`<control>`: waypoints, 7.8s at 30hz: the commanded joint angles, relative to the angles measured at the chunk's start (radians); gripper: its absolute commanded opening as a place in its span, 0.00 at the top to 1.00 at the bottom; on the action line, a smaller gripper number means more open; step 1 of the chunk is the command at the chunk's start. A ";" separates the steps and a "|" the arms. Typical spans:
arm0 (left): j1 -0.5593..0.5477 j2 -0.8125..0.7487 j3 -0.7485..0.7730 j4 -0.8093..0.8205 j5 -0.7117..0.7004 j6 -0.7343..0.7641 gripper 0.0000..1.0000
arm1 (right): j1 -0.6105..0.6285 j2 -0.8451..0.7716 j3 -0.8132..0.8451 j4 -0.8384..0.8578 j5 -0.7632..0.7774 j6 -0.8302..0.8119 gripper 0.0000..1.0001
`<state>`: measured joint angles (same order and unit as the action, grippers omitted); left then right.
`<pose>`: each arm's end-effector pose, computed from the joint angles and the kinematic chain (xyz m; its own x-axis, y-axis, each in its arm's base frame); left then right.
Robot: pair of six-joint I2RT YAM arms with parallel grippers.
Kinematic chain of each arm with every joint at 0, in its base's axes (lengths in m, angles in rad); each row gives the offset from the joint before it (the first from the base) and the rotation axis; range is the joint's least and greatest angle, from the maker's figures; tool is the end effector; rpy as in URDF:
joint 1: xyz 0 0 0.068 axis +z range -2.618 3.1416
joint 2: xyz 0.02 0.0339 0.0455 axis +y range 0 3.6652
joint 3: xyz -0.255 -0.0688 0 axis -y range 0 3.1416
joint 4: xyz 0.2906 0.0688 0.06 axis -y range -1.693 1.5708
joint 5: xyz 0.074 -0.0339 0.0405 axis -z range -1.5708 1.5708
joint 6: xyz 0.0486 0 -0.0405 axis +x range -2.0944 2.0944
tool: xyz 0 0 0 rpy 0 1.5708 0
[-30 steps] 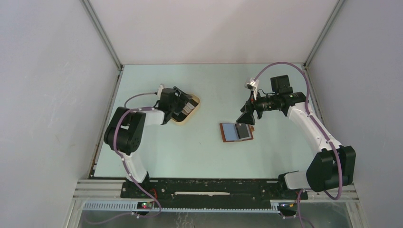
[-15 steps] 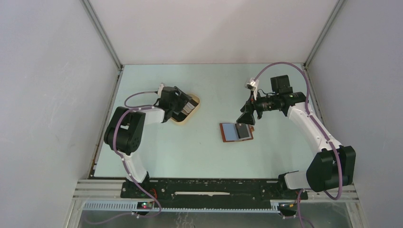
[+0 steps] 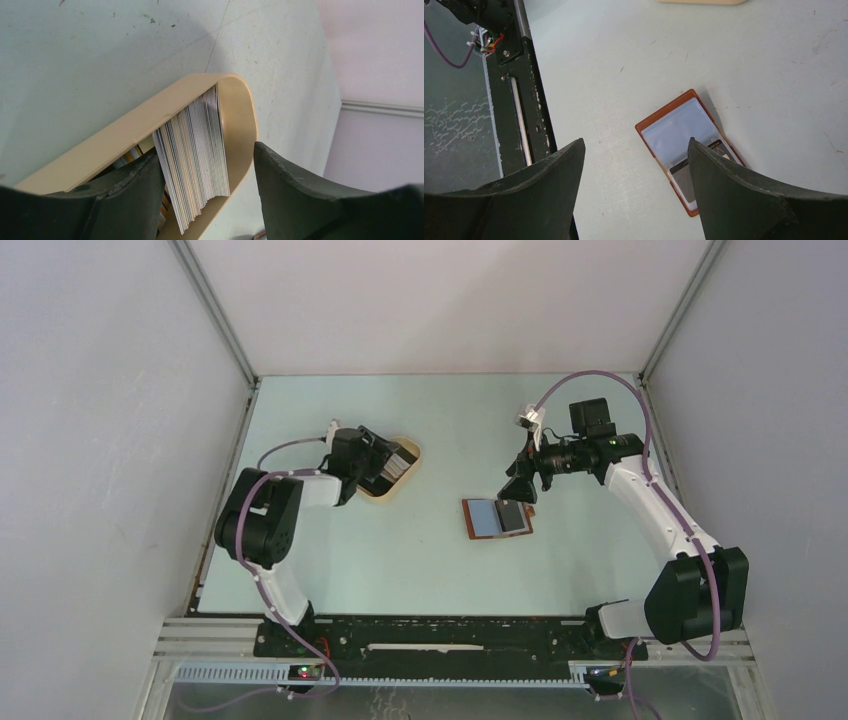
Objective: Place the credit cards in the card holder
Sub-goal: Pick up the credit card from the storage box, then insert the credit card into the card holder.
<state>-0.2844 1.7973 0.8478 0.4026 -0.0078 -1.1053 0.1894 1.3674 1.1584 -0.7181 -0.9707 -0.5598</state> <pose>0.3840 -0.1118 0.0969 -0.4691 -0.7939 -0.3870 -0.3230 0.5621 -0.7614 0.3127 0.1008 0.2805 -0.3509 -0.3726 -0.8591 -0.9194 0.3110 0.2407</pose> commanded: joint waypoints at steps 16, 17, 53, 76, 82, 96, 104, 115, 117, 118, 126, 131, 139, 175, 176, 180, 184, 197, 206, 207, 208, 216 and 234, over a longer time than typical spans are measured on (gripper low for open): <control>0.042 -0.010 -0.062 0.197 0.119 -0.100 0.36 | -0.007 -0.024 0.003 -0.006 -0.014 -0.017 0.16; 0.042 -0.008 -0.060 0.197 0.120 -0.100 0.36 | -0.007 -0.024 0.004 -0.005 -0.014 -0.017 0.16; 0.040 0.000 -0.044 0.170 0.132 -0.062 0.35 | -0.007 -0.023 0.003 -0.008 -0.015 -0.020 0.16; 0.042 -0.064 -0.084 0.156 0.109 -0.065 0.37 | -0.009 -0.028 0.003 -0.011 -0.019 -0.022 0.16; 0.042 -0.078 -0.096 0.151 0.104 -0.070 0.39 | -0.010 -0.032 0.003 -0.012 -0.020 -0.022 0.16; 0.043 -0.121 -0.125 0.141 0.083 -0.069 0.45 | -0.010 -0.039 0.003 -0.015 -0.025 -0.023 0.16; 0.043 -0.133 -0.134 0.134 0.076 -0.073 0.53 | -0.011 -0.041 0.003 -0.015 -0.026 -0.023 0.16; 0.044 -0.134 -0.137 0.127 0.069 -0.079 0.79 | -0.010 -0.042 0.003 -0.016 -0.028 -0.026 0.16; 0.044 -0.133 -0.136 0.127 0.069 -0.079 0.86 | -0.010 -0.041 0.003 -0.018 -0.029 -0.026 0.16; 0.044 -0.132 -0.136 0.126 0.070 -0.079 0.89 | -0.010 -0.041 0.003 -0.018 -0.029 -0.027 0.16; 0.044 -0.171 -0.151 0.096 0.063 -0.077 0.94 | -0.011 -0.044 0.003 -0.017 -0.032 -0.027 0.16; 0.044 -0.199 -0.151 0.037 0.053 -0.077 0.94 | -0.011 -0.046 0.003 -0.018 -0.032 -0.028 0.16; 0.044 -0.265 -0.194 0.019 0.051 -0.062 0.96 | -0.011 -0.052 0.003 -0.020 -0.034 -0.026 0.16; -0.209 -0.274 -0.401 1.084 0.680 0.271 1.00 | -0.015 -0.163 -0.054 -0.033 -0.179 -0.097 0.17; -0.227 -0.274 -0.403 1.084 0.672 0.298 1.00 | -0.015 -0.162 -0.055 -0.030 -0.185 -0.092 0.17; -0.299 -0.267 -0.394 1.084 0.653 0.371 1.00 | 0.017 -0.137 -0.057 -0.032 -0.198 -0.092 0.17; -0.352 -0.240 -0.386 1.084 0.622 0.419 1.00 | 0.083 -0.102 -0.055 -0.034 -0.181 -0.100 0.17; -0.409 -0.226 -0.391 1.073 0.607 0.503 1.00 | 0.140 -0.041 -0.056 0.031 -0.178 0.010 0.20; -0.438 -0.200 -0.362 1.070 0.649 0.502 1.00 | 0.140 -0.025 -0.057 0.079 -0.210 0.103 0.34; -0.438 -0.200 -0.361 1.070 0.649 0.502 1.00 | 0.140 -0.021 -0.057 0.081 -0.209 0.105 0.36; -0.438 -0.200 -0.362 1.070 0.650 0.504 1.00 | 0.140 -0.016 -0.056 0.084 -0.210 0.109 0.38; -0.449 -0.181 -0.344 1.068 0.664 0.501 1.00 | 0.147 -0.001 -0.056 0.092 -0.230 0.125 0.58; -0.451 -0.202 -0.369 1.068 0.620 0.511 0.80 | 0.160 0.012 -0.040 0.030 -0.251 0.046 1.00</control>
<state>-0.7311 1.6142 0.4675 1.4345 0.6407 -0.6338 0.3367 1.3766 1.1019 -0.6548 -1.1870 -0.4721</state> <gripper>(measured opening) 0.117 0.008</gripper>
